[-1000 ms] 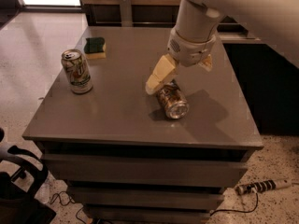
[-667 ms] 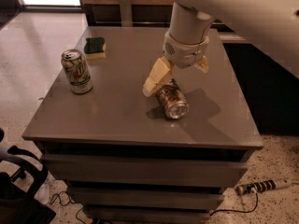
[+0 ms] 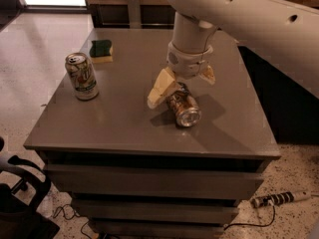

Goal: Place orange can upright

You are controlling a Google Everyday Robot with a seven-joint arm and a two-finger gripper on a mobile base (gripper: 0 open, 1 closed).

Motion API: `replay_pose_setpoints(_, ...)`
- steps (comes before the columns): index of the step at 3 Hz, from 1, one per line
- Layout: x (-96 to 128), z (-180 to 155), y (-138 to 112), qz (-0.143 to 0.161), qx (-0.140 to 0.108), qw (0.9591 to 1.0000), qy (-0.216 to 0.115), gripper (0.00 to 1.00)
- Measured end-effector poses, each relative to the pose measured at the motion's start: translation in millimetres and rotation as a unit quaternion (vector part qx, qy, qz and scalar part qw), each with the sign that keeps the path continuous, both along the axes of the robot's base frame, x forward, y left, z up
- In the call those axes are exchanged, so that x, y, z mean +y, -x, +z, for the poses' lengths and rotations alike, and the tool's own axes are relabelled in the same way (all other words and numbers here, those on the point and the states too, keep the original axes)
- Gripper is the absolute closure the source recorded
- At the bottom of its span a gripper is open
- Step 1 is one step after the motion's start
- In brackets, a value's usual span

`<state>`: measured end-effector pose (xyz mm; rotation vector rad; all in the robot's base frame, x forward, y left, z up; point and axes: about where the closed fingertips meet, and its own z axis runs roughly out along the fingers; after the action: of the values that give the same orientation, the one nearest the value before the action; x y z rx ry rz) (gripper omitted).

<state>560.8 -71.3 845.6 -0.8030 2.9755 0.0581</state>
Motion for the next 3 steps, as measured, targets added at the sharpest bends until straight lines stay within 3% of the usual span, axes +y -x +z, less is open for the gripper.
replay_pose_setpoints(1, -1.6, -9.8, 1.0, -0.011, 0.012, 0.9999, 0.000, 0.00)
replay_pose_setpoints(2, -6.6, -17.5, 2.4, -0.023, 0.024, 0.9994, 0.000, 0.12)
replay_pose_setpoints(3, -4.9, -17.4, 1.1, -0.022, 0.020, 0.9995, -0.002, 0.36)
